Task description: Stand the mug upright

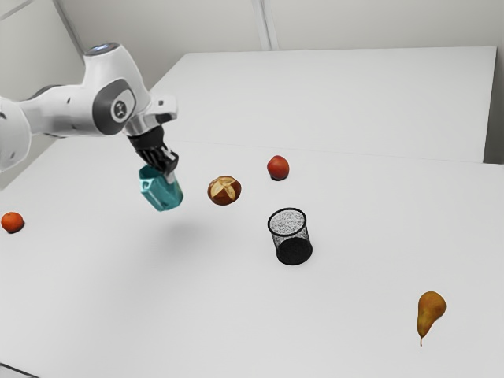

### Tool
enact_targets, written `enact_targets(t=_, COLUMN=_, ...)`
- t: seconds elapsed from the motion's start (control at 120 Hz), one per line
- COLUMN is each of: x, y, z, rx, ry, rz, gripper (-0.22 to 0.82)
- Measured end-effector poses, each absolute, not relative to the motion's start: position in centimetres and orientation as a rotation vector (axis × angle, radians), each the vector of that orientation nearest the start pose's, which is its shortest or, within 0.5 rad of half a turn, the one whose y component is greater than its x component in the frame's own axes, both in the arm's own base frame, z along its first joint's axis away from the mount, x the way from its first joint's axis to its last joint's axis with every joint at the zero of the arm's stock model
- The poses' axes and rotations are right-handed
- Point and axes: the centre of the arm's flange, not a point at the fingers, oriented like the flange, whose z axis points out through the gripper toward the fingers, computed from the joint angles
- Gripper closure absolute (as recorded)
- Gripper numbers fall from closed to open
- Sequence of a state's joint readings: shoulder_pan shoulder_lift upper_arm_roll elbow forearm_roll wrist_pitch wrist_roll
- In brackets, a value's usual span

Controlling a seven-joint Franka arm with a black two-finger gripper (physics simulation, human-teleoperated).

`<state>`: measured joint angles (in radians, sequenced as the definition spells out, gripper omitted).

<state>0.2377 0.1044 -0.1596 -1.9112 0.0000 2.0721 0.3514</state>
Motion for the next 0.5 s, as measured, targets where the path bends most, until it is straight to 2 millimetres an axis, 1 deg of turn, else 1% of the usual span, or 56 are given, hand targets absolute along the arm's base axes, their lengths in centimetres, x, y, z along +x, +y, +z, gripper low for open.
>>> enact_targets(t=0.083, x=58.9, y=4.5, z=43.0, rx=-3.120, ry=0.387, rz=-0.083, gripper=0.79)
enact_targets(t=0.25, x=59.5, y=4.1, z=39.8, rx=-3.138, ry=0.321, rz=-0.052, gripper=0.79)
enact_targets(t=0.417, x=60.0, y=4.0, z=37.4, rx=-3.154, ry=0.262, rz=-0.017, gripper=0.79)
enact_targets(t=0.5, x=60.1, y=3.9, z=36.5, rx=-3.159, ry=0.237, rz=-0.006, gripper=0.79)
